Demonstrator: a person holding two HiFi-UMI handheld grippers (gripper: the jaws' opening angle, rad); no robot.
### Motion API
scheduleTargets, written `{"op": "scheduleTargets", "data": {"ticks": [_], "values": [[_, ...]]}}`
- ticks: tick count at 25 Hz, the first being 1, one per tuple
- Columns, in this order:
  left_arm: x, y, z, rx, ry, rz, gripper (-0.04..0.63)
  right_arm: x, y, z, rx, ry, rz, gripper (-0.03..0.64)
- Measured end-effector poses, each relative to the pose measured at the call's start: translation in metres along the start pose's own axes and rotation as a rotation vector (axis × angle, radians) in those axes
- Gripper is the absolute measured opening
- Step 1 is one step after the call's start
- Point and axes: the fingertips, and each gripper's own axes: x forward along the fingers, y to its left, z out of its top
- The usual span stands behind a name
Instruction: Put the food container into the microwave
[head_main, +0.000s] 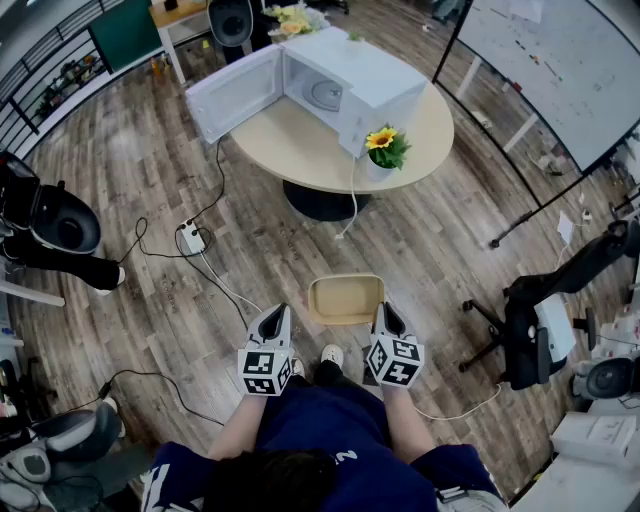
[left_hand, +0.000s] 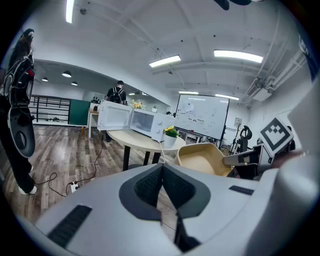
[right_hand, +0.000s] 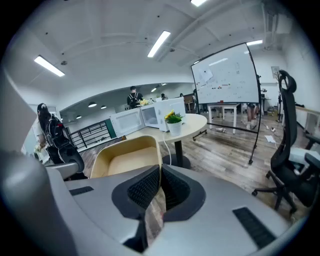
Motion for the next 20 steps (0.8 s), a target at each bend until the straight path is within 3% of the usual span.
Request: {"op": "scheduleTargets", "data": {"ticks": [9,15,20], "values": [[0.006,-0.009,0.006,0.000,-0.017,0.019,0.003,0.003,0.004,0.016,-0.091,-0.039,0.029,0.023],[0.003,-0.012,0.003,-0.019,-0.014,0.027,0.003,-0.001,0.015,0.015,-0.105,-0.059,0.117,0.029],[0.001,-0.019,0.000,-0.034,-0.025,0.031,0.005,-0.003,0.016,0.014,-0.151,-0.069,0.128,0.029]]}}
